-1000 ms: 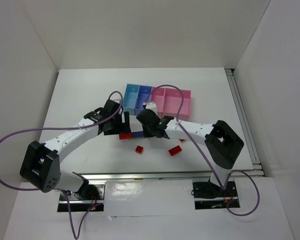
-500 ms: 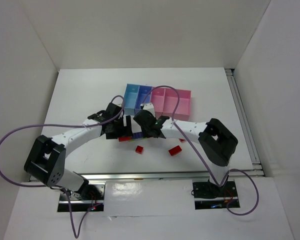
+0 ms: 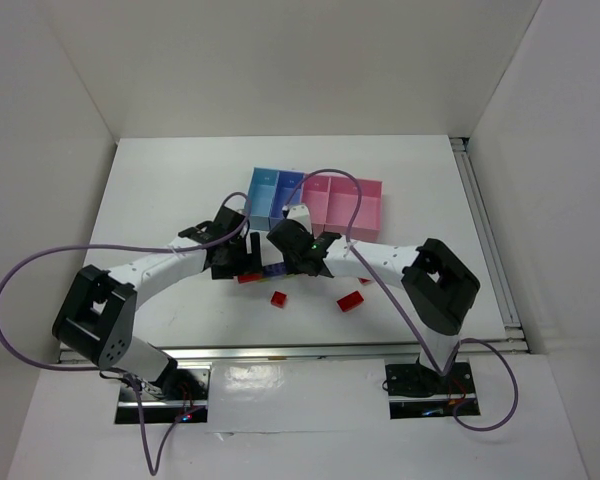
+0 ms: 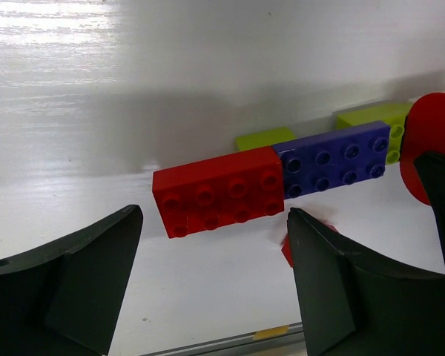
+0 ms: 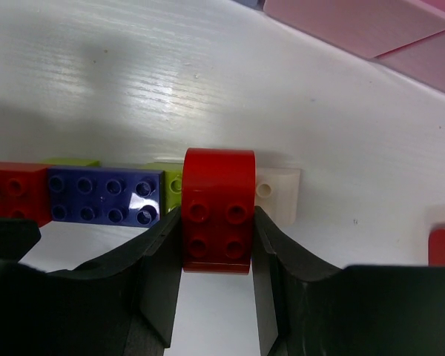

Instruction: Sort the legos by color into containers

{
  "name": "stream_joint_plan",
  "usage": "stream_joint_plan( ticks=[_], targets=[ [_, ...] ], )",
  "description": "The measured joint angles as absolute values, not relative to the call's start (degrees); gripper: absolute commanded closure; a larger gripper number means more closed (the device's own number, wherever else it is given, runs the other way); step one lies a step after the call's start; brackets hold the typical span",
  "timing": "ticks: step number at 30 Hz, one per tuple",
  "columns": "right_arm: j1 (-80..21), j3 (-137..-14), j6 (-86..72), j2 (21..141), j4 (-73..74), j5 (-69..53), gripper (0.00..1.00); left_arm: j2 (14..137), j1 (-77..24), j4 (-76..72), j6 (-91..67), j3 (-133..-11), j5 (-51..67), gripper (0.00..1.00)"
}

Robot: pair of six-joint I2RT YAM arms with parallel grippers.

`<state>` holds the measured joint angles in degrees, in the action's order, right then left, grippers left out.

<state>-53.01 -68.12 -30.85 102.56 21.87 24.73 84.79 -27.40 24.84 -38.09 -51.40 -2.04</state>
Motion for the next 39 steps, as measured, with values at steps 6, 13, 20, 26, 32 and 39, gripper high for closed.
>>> stream_joint_plan(
  ticks=[6,13,20,26,32,39],
  targets=[
    [-53.0,-68.1,-31.3,102.5,22.0,25.3,1.00,85.1,-27.8,24.8,-39.6,-51.4,-3.0,0.14],
    [-53.0,-68.1,-31.5,102.4,22.0,25.3,1.00,87.6,-28.7,24.1,-39.8,-51.4,-3.6,0.18],
    [-53.0,-67.8,-31.6,102.1,21.9,25.3,1.00,89.1,-28.8,23.4,-40.7,-51.4,-2.9,0.29],
    [-53.1,-66.6,-31.6,99.5,21.9,24.9,1.00,89.1,-29.1,23.8,-40.7,-51.7,-3.8,0.52],
    [-53.1,-65.8,-31.0,98.2,22.0,24.6,1.00,89.0,-29.0,24.3,-40.6,-52.0,-6.1,0.63],
    [-53.1,-64.3,-31.2,96.4,22.5,25.1,1.00,88.2,-29.1,26.2,-39.2,-53.7,-7.1,0.68]
  ],
)
